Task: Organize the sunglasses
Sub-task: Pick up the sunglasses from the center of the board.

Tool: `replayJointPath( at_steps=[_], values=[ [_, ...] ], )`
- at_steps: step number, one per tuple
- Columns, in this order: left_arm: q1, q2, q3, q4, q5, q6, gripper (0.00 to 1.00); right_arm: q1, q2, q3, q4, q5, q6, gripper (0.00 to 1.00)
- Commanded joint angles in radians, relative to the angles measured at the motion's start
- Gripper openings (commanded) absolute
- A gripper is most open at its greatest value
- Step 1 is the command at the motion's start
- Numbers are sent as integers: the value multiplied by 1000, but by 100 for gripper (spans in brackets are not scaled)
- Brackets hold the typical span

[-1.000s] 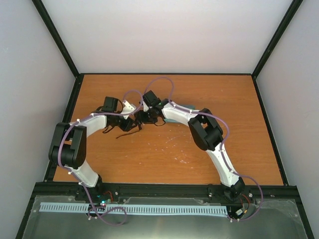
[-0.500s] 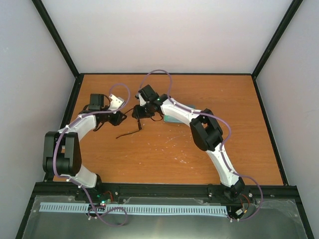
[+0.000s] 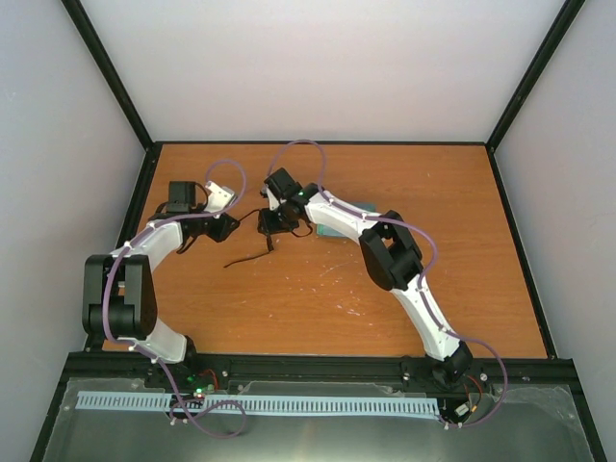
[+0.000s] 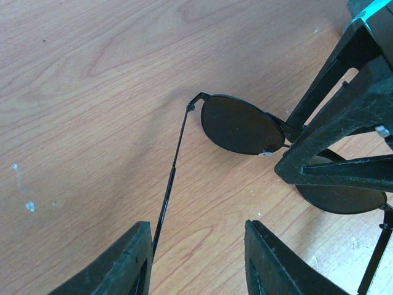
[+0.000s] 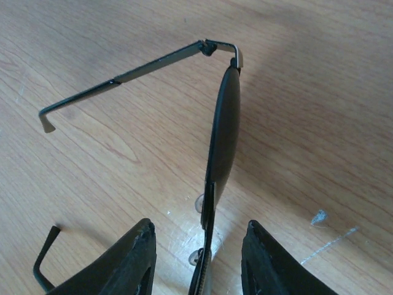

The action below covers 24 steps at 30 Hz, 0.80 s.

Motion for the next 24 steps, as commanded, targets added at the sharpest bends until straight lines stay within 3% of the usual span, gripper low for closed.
replayJointPath(
  at_steps=[1, 10, 24],
  values=[
    [18, -3, 22, 25, 2, 19, 43, 15, 24, 34, -25, 20, -16, 37],
    [23, -3, 14, 29, 3, 16, 42, 15, 56, 68, -3, 23, 1, 30],
    [23, 7, 11, 35, 1, 14, 42, 13, 92, 103, -30, 27, -25, 3]
  ],
)
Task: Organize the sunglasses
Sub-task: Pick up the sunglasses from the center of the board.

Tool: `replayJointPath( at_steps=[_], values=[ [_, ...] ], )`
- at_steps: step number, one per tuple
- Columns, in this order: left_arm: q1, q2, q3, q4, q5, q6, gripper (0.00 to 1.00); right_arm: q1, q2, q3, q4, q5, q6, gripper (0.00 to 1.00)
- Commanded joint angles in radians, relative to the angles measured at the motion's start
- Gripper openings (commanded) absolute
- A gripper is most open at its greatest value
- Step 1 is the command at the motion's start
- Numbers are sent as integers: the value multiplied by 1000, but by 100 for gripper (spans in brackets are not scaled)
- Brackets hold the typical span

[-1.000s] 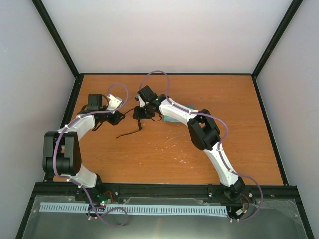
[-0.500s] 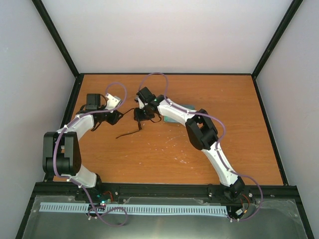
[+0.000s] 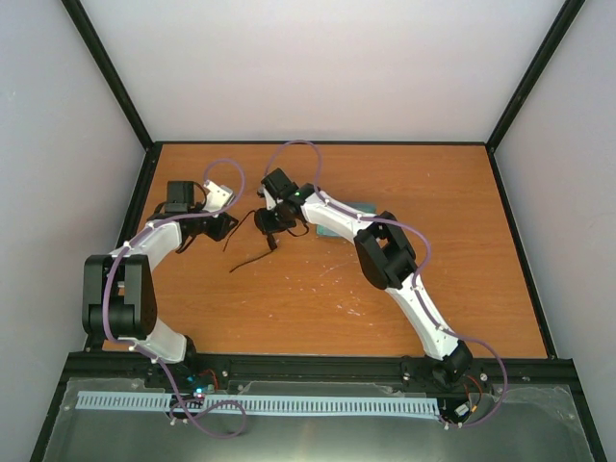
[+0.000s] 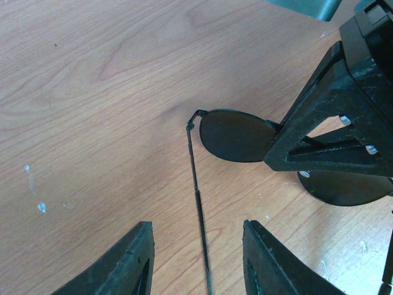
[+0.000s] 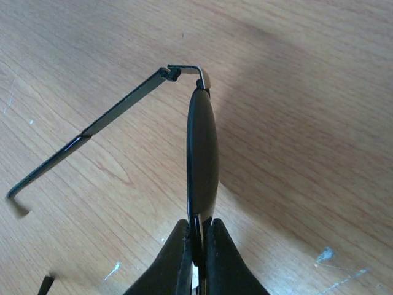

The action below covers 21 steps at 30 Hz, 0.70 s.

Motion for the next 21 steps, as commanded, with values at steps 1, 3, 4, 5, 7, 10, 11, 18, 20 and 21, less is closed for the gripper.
replayJointPath(
  at_steps=[1, 3, 4, 5, 7, 10, 11, 18, 20, 21],
  values=[
    [11, 7, 14, 20, 4, 11, 42, 9, 20, 26, -17, 14, -12, 3],
    [11, 8, 19, 19, 6, 9, 41, 8, 11, 27, -16, 17, -8, 3],
    [11, 8, 25, 20, 8, 5, 41, 6, 2, 27, -15, 17, -5, 3],
    [12, 7, 32, 22, 10, 2, 41, 2, -10, 25, -15, 17, 0, 3],
    [25, 6, 55, 29, 27, -20, 40, -11, -48, 2, -7, 1, 11, 3],
    [54, 23, 116, 34, 83, -74, 38, -53, -161, -136, 85, -79, 52, 3],
    [59, 33, 141, 33, 95, -93, 38, -73, -211, -222, 155, -139, 84, 3],
    [60, 68, 261, 43, 165, -181, 37, -235, -506, -801, 760, -563, 414, 3],
    [60, 80, 285, 46, 176, -192, 36, -250, -542, -867, 903, -660, 503, 3],
    [60, 87, 297, 45, 180, -193, 36, -251, -550, -878, 929, -685, 531, 3]
  ],
)
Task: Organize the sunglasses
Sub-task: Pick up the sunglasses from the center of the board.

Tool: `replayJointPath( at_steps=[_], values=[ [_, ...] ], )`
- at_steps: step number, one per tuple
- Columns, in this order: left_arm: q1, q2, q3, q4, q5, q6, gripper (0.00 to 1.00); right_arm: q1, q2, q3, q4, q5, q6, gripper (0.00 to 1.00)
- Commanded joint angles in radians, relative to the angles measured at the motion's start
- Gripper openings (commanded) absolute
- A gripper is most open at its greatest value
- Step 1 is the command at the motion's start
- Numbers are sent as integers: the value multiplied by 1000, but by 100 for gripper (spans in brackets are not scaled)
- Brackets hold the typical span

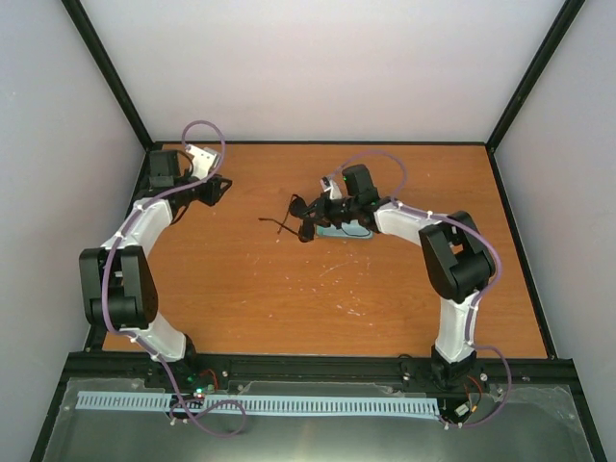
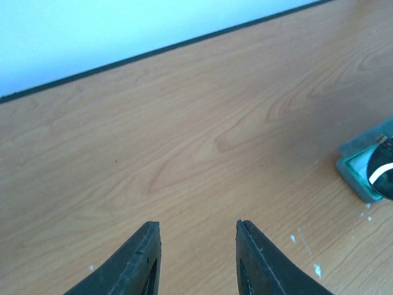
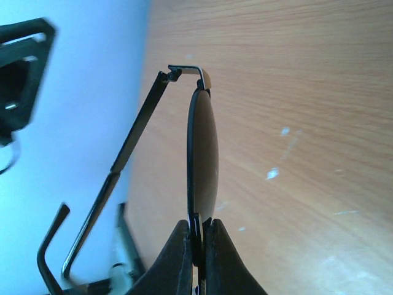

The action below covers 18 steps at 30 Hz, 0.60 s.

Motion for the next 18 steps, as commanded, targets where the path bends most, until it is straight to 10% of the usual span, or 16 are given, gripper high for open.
replayJointPath(
  at_steps=[1, 6, 13, 18],
  values=[
    [5, 38, 78, 17, 64, -54, 36, 7, -58, -85, 355, -271, 222, 3],
    [5, 55, 118, 13, 117, -55, 36, 5, -14, -97, 632, -370, 454, 3],
    [1, 110, 152, -1, 148, -59, 33, -52, 90, -273, 1465, -129, 1044, 3],
    [-52, 210, 236, -51, 127, 12, 32, -64, -70, -420, 1226, -7, 825, 3]
  ],
)
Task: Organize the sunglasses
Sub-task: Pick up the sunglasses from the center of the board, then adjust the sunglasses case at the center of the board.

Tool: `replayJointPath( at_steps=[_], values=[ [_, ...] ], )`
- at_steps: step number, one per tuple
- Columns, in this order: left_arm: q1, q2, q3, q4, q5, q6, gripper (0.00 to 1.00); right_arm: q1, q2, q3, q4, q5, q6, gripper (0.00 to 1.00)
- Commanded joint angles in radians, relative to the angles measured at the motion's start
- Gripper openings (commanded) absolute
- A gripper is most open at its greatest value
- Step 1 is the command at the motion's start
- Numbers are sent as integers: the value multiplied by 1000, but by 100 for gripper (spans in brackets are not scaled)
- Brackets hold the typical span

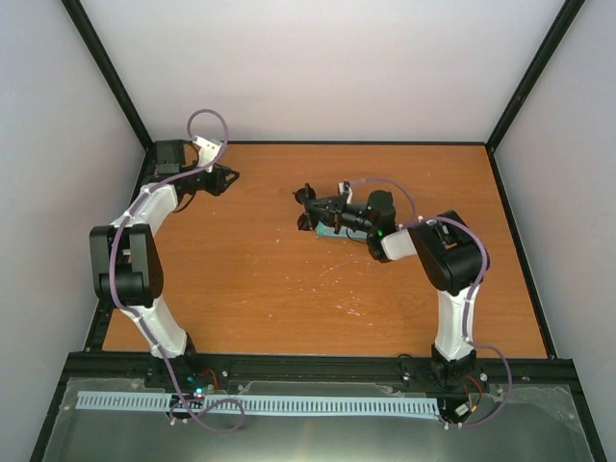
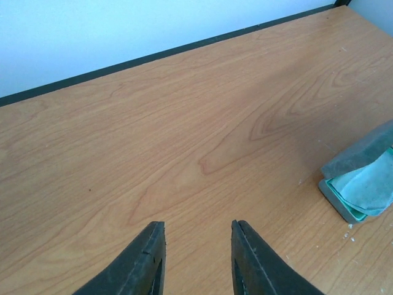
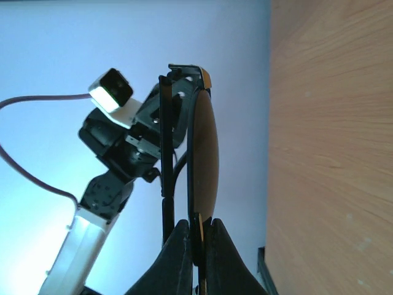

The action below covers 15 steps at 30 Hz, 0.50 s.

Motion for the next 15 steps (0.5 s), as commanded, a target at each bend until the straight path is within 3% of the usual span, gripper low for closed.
replayJointPath(
  at_steps=[1, 6, 15],
  values=[
    [-54, 102, 128, -56, 11, 56, 32, -13, -204, -97, -61, 151, -106, 3],
    [-139, 265, 304, -114, 32, 63, 30, -48, -504, -238, -472, 394, -308, 3],
    [-298, 589, 700, -314, 54, 84, 27, -52, -898, -496, -821, 794, -244, 3]
  ],
)
